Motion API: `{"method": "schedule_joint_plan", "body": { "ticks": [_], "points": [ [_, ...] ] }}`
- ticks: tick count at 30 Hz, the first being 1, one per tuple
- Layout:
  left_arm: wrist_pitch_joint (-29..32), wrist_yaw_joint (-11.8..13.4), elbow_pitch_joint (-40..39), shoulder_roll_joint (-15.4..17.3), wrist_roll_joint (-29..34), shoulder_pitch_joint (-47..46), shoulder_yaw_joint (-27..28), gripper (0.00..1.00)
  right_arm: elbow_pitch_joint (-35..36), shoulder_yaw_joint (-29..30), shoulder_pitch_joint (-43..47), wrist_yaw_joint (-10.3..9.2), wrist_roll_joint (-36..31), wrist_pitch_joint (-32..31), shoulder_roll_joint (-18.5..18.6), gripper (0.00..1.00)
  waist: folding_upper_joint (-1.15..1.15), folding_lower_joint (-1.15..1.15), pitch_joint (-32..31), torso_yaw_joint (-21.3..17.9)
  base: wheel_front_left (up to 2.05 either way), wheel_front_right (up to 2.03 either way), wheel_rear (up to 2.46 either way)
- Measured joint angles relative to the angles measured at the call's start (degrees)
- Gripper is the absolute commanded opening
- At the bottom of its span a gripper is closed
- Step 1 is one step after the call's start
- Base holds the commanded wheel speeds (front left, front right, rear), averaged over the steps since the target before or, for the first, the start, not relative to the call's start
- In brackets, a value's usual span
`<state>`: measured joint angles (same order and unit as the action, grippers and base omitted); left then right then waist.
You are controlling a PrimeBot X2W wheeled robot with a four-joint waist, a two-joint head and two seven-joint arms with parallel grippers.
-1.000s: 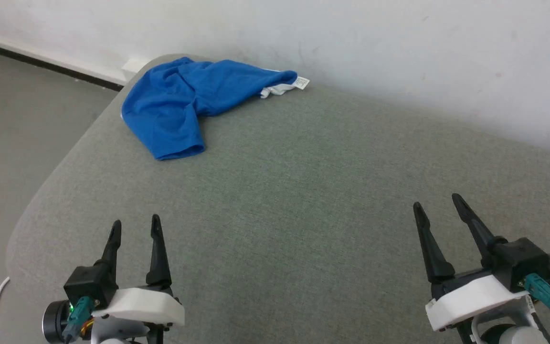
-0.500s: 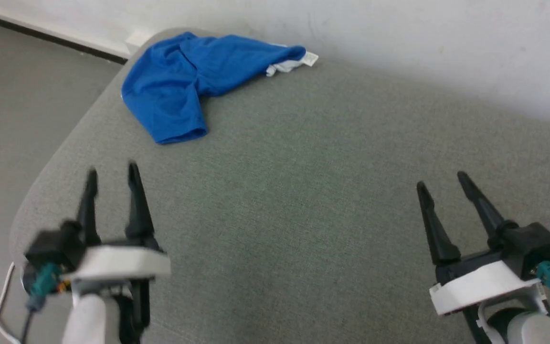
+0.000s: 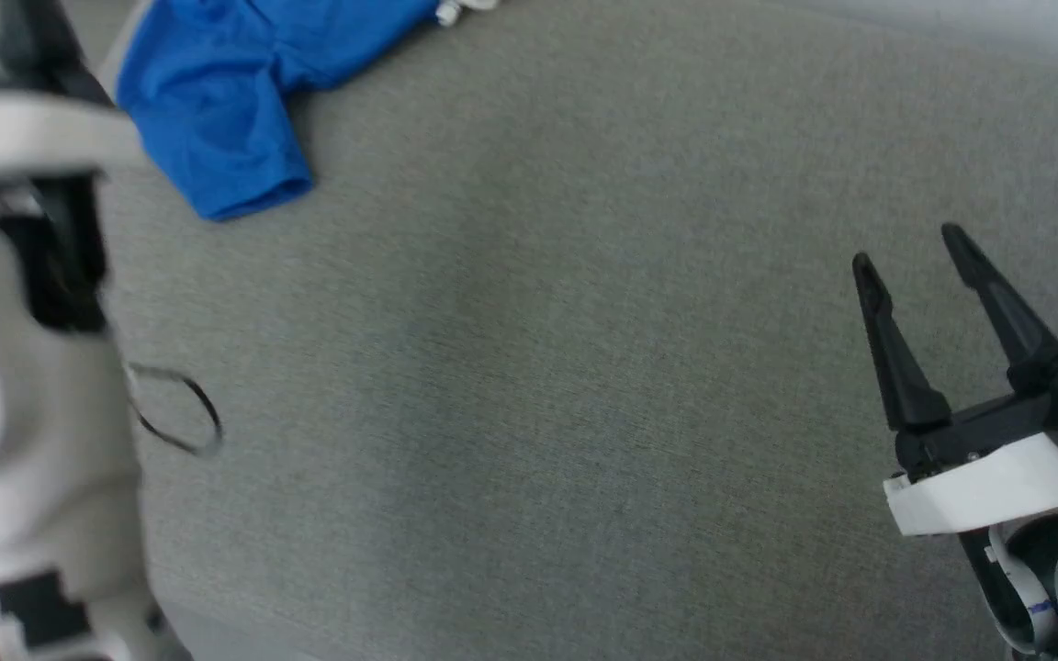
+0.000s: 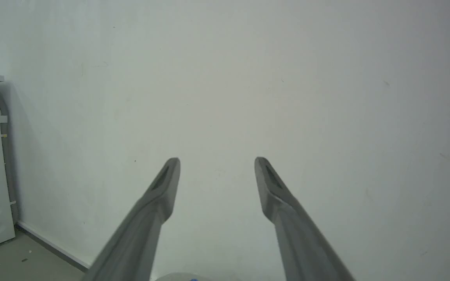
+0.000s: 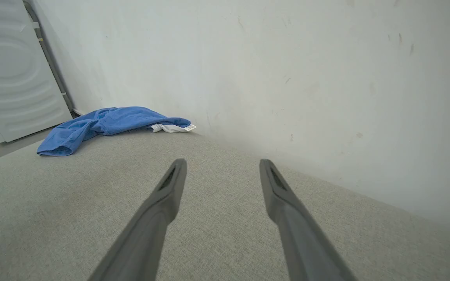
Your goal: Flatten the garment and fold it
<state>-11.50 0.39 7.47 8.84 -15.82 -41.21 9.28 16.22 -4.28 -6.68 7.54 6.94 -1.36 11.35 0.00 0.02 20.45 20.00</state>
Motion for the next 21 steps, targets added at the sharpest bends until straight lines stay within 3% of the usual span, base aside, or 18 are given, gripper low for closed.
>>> {"method": "schedule_joint_plan", "body": {
  "ticks": [4,10,17,21],
  "points": [
    [6.0,-1.6,8.0,5.6,-0.9,-11.0,0.4,1.00,0.6,-0.3,-2.1,0.00,0.9,0.0,1.0,1.00,0.00,0.00,4.0,-1.6,0.00,0.00,0.00],
    [18.3,-3.5,20.8,12.4,-3.5,-20.5,1.5,1.00,0.4,-1.3,-4.5,0.00,1.9,1.0,1.4,1.00,0.00,0.00,8.7,-5.7,0.00,0.00,0.00],
    [33.2,-4.4,31.1,17.0,-6.5,-23.6,1.9,1.00,-0.3,-1.1,-5.1,0.00,2.8,2.2,1.7,1.00,0.00,-0.01,13.4,-10.9,0.00,0.00,0.00],
    [37.5,-4.3,34.1,19.4,-6.8,-23.6,2.1,1.00,-0.3,-1.2,-5.1,0.00,3.3,2.7,2.1,1.00,0.00,-0.01,16.2,-13.1,0.00,0.00,0.00]
  ]
}}
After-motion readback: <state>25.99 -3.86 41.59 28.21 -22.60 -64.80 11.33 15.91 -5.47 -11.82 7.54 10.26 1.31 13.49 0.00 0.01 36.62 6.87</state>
